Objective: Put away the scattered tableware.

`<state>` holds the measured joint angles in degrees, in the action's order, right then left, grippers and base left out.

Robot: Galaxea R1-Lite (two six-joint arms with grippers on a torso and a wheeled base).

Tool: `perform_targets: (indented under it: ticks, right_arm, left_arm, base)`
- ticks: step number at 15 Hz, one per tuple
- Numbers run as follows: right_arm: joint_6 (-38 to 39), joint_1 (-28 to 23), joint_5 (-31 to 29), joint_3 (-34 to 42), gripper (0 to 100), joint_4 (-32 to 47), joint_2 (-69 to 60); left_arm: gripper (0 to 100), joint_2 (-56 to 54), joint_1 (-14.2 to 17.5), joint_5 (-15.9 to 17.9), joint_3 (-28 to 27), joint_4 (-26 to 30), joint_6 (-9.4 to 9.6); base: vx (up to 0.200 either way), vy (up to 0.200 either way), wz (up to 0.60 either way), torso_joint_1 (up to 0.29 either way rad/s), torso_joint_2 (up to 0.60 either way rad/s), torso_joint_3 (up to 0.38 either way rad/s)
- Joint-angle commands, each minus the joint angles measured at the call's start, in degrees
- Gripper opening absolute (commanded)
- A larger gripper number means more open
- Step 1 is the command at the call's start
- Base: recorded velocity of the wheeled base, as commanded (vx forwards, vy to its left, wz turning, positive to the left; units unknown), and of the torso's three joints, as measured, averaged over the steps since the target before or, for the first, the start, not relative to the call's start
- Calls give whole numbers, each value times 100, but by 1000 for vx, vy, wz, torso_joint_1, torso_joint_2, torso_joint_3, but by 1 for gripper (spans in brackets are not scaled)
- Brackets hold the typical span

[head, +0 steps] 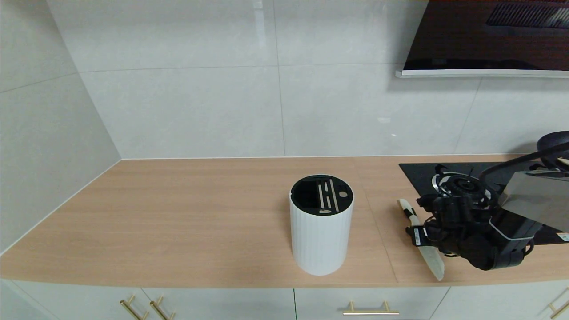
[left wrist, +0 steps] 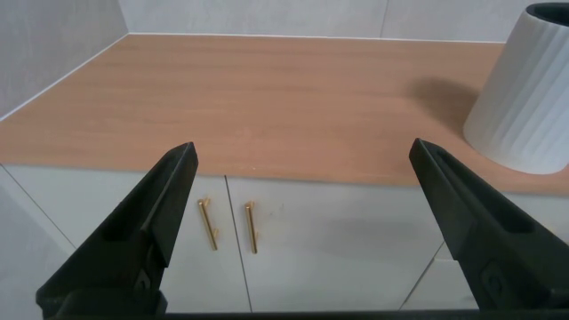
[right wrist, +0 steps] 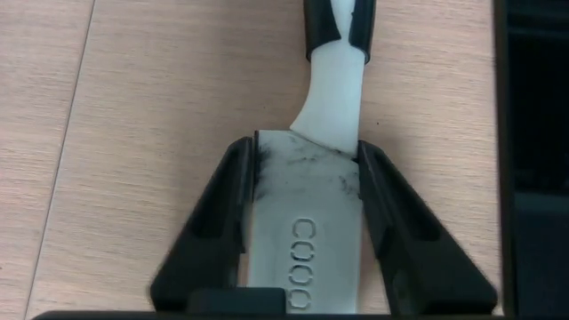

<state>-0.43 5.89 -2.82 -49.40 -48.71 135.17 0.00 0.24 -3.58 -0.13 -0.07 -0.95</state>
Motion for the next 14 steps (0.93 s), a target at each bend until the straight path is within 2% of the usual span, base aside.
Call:
perform_targets:
  ticks: [1, 6, 10, 12, 13, 14]
  right_arm:
    - [-1, 0, 0, 9, 0, 29, 1]
    - [16, 18, 0, 132, 0, 20, -254]
    - [51, 123, 0, 387, 0, 20, -1212]
    - [43, 255, -8, 431, 0, 29, -1863]
    - [34, 387, -35, 378, 0, 73, -2188]
    - [25, 519, -35, 246, 0, 108, -2469]
  left_arm:
    - [100, 0, 2, -2, -4, -1, -2]
    - [100, 0, 2, -2, -4, -1, 7]
    - [100, 0, 2, -2, -13, -19, 16]
    - [100, 0, 2, 60, -338, -1, 25]
    - [100, 62, -16, 288, -602, 104, 34]
    - [100, 422, -42, 763, -901, 306, 139]
  base:
    - [0, 0, 0, 0, 0, 0]
    - [0, 0, 0, 0, 0, 0]
    - [0, 0, 0, 0, 0, 0]
    - [0, 0, 0, 0, 0, 0]
    - [0, 0, 0, 0, 0, 0]
    - [0, 0, 0, 0, 0, 0]
